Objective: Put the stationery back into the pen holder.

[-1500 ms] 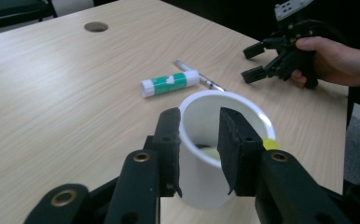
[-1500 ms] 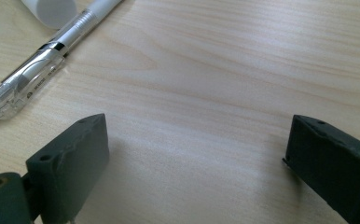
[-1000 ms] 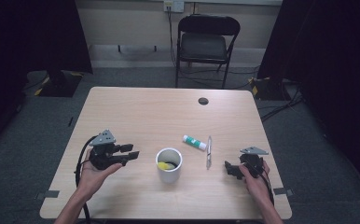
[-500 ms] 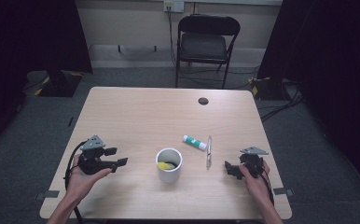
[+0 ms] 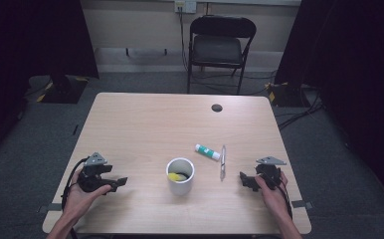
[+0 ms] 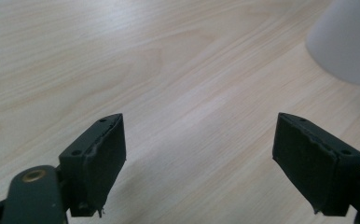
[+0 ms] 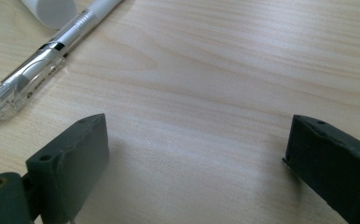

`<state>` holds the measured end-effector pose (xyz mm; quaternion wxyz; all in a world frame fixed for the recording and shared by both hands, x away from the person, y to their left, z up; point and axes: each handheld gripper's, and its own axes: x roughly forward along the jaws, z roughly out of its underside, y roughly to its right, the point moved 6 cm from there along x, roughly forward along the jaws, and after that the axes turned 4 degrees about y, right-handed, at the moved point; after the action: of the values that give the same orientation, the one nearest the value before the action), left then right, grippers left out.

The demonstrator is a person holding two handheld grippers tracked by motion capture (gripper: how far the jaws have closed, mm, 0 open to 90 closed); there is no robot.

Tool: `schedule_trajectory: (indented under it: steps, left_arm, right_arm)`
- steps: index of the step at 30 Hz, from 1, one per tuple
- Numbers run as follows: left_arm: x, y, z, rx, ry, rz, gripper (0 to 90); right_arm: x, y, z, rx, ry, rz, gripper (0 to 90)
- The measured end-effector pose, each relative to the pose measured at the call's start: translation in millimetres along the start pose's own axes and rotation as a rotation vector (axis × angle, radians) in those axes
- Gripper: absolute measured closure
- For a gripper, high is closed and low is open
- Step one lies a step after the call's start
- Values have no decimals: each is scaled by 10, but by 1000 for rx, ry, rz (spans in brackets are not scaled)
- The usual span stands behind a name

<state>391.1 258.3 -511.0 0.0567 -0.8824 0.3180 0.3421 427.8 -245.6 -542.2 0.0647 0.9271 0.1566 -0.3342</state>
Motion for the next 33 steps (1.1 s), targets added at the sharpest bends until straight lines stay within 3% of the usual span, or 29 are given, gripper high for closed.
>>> schedule_trajectory:
  steps: [3,9,12,18,22,25,27,29,32,33]
  left_arm:
    - [23,-42,42,-10,-14,-19,169]
    - [116,-20,118,27,-59,-32,167]
    - [152,-28,156,18,-73,-48,169]
    - [189,-27,187,46,-52,-86,150]
    - [225,-25,215,65,-1,-105,113]
    - [237,-47,222,69,14,-103,77]
    - [247,-54,218,69,5,-104,55]
    - [259,-55,213,69,4,-103,34]
    - [265,-51,212,67,0,-96,20]
    - [267,-51,212,68,-1,-93,18]
  right_arm:
    - [0,0,0,0,0,0,52]
    - [20,-7,-17,-7,0,-10,52]
    - [17,-11,-14,-8,0,-8,53]
    - [10,-18,-11,-14,3,-16,62]
    - [-26,-45,-24,-23,8,-27,170]
    - [-22,-69,-51,-33,3,-25,190]
    - [-51,-119,-89,-29,24,-60,182]
    - [-77,-154,-112,-42,33,-64,190]
    - [-123,-229,-141,-17,48,-137,208]
    - [-131,-245,-158,-29,47,-138,222]
